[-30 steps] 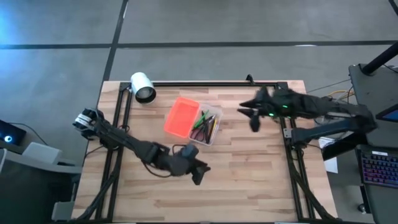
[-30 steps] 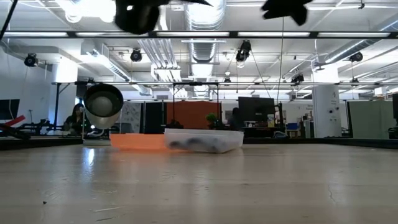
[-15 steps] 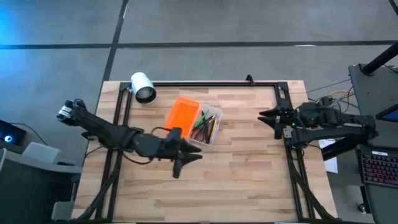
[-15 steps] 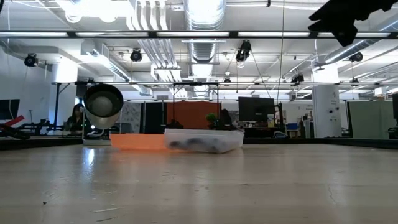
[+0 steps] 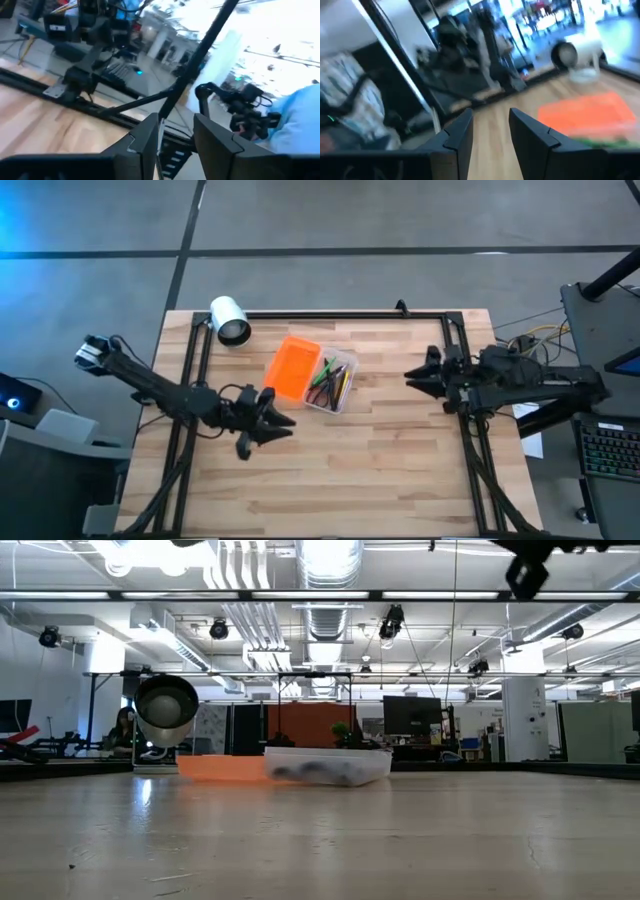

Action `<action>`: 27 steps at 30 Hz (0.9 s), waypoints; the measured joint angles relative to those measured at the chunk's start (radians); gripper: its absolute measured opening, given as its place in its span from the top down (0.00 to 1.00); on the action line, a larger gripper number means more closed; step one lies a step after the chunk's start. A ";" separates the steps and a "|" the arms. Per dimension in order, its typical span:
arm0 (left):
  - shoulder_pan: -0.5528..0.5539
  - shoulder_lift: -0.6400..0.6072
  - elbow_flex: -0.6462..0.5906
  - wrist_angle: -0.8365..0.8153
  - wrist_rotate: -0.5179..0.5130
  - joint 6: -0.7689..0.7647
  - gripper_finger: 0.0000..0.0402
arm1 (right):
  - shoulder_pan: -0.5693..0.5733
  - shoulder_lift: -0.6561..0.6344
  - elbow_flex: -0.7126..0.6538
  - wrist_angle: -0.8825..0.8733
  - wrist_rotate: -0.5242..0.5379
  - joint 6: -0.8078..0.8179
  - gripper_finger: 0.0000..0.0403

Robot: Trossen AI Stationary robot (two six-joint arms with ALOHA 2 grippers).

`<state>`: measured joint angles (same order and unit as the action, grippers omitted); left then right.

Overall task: Pick & place school supplies into a supply box
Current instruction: Return to Home Position

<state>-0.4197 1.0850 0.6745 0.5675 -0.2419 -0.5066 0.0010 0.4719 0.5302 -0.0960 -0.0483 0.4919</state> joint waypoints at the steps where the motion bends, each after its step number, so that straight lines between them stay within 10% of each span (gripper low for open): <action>1: 0.020 -0.012 -0.045 0.041 0.028 0.001 0.73 | -0.004 0.025 -0.010 0.062 0.000 0.004 0.71; 8: 0.096 -0.233 -0.235 0.032 0.054 0.066 0.73 | -0.116 0.193 -0.015 0.095 0.061 0.005 0.71; 18: 0.096 -0.786 -0.253 -0.630 -0.006 0.100 0.73 | -0.222 0.151 0.048 0.064 0.135 -0.156 0.71; 27: 0.096 -1.080 -0.251 -0.906 -0.021 0.113 0.73 | -0.247 0.096 -0.007 0.054 0.174 -0.060 0.71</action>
<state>-0.3237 0.0051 0.4237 -0.3381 -0.2632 -0.3936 -0.2459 0.5682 0.5235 -0.0424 0.1256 0.4314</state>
